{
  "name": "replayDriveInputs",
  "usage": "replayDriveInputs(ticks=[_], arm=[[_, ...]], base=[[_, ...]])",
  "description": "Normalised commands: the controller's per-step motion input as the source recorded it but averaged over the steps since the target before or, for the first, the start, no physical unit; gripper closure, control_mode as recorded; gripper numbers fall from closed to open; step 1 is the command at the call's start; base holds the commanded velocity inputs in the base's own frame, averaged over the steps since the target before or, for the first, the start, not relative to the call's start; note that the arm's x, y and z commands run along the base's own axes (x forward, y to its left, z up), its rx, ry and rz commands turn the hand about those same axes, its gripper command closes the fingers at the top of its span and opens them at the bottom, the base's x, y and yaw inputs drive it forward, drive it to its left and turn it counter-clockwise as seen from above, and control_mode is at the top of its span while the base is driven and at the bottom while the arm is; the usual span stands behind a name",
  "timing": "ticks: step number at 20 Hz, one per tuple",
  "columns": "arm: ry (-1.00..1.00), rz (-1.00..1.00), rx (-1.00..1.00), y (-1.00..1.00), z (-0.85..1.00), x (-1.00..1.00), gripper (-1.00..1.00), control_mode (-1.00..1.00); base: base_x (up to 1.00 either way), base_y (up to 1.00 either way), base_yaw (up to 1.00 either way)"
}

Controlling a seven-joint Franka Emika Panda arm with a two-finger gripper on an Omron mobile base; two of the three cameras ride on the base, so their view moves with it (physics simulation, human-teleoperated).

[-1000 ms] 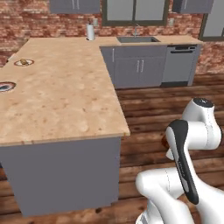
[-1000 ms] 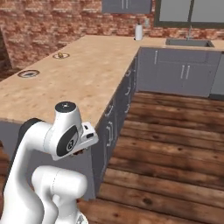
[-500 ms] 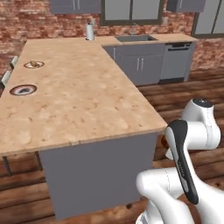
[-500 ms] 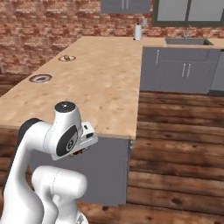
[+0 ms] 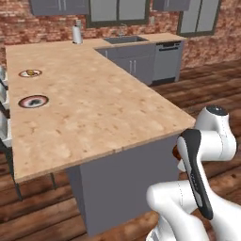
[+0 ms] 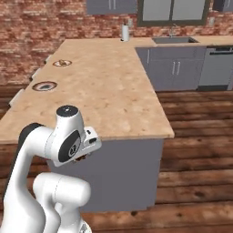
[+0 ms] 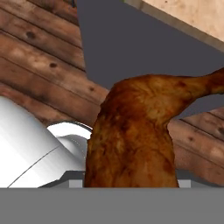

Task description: Take the chicken drumsticks from the pan and place one on each plate on the dining counter.

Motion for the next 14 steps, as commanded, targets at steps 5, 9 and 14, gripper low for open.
replayDriveInputs(ticks=[5, 9, 14], arm=[[0.00, 0.00, 0.00, 0.00, 0.00, 0.00, 1.00, 1.00], [0.00, 0.00, 0.00, 0.00, 0.00, 0.00, 1.00, 1.00], [0.00, 0.00, 0.00, 0.00, 0.00, 0.00, 1.00, 1.00]], base=[[0.01, 1.00, -0.38], [0.00, 1.00, -0.35], [0.00, 1.00, -0.29]])
